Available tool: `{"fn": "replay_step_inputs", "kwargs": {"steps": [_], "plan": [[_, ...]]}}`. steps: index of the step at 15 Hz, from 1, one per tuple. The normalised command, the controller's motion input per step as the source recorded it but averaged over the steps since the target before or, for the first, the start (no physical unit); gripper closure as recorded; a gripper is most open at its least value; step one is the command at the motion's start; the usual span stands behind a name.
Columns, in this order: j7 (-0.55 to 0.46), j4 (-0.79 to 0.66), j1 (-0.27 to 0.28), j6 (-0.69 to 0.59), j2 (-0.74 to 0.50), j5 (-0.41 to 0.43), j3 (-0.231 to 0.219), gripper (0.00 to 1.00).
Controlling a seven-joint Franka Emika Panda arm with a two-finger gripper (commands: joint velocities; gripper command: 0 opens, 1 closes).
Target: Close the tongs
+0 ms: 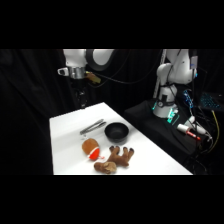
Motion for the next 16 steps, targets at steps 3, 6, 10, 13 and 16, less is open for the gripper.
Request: {"fn": "replay_step_inputs", "kwargs": {"steps": [3, 6, 10, 13, 16], "plan": [[-0.26, -0.05, -0.103, 0.20, 0.09, 0.061, -0.029, 0.00], [-0.25, -0.09, -0.090, 0.26, 0.11, 0.055, -0.022, 0.00], [-0.21, -0.11, -0.064, 0.28, 0.09, 0.039, -0.005, 0.00], [-0.19, -0.07, -0.053, 0.25, 0.11, 0.079, 0.042, 0.00], [-0.19, -0.01, -0.056, 0.21, 0.13, 0.109, 0.089, 0.00]]}}
